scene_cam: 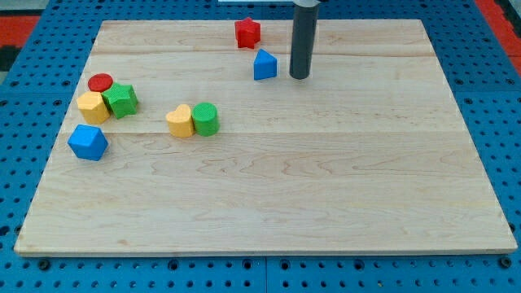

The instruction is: Move arm to the top of green star

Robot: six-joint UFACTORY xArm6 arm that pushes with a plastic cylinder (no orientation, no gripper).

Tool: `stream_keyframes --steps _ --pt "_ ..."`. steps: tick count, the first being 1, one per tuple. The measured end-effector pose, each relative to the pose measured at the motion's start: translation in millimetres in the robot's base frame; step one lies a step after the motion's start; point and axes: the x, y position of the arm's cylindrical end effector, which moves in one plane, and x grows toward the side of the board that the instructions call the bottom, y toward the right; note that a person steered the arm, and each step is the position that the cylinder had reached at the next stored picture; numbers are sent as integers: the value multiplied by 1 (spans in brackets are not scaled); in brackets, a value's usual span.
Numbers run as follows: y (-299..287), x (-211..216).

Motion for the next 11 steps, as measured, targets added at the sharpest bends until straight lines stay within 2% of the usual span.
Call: stream_keyframes --steps 3,4,5,6,9,11 --pt "-45 -22" --pt "-26 -8" --pt "-26 38" --pt "-69 54" --pt "-164 -7" --pt "-284 -12"
